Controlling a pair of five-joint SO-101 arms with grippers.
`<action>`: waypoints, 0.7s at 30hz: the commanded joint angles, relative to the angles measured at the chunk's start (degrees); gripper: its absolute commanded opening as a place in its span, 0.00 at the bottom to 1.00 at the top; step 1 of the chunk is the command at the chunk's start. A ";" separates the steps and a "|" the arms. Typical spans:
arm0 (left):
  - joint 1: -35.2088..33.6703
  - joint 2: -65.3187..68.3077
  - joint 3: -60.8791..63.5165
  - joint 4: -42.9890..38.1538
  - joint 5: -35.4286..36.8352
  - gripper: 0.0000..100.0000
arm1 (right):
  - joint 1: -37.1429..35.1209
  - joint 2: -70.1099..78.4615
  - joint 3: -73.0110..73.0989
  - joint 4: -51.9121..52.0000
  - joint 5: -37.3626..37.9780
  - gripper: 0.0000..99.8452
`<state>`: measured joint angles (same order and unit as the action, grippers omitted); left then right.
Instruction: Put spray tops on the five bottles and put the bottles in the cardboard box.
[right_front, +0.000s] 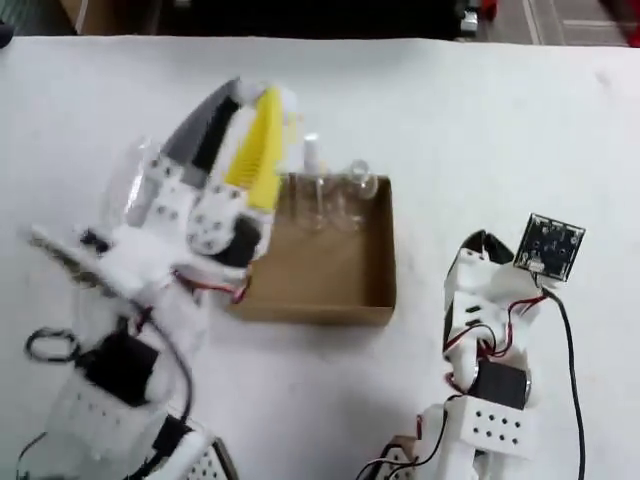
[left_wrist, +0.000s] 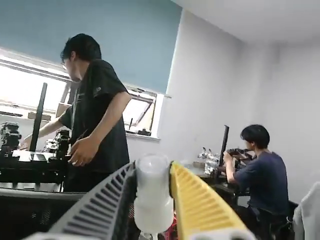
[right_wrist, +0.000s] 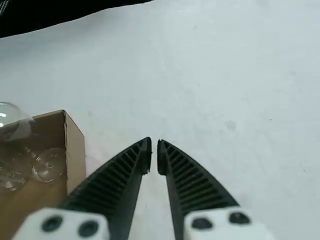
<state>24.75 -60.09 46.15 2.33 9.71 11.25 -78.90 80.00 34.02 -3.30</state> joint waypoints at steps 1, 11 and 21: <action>3.91 13.58 -9.05 -2.20 -2.02 0.02 | -0.40 -0.48 0.00 -1.63 0.79 0.02; 1.63 30.20 -14.42 -5.45 -2.46 0.02 | -3.12 -0.04 2.64 -6.11 0.97 0.02; 0.66 33.89 -14.86 -12.57 -6.07 0.02 | -4.70 -0.04 3.08 -6.73 5.19 0.02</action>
<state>25.54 -26.86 35.34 -8.04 7.16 6.77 -78.81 83.60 28.48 1.10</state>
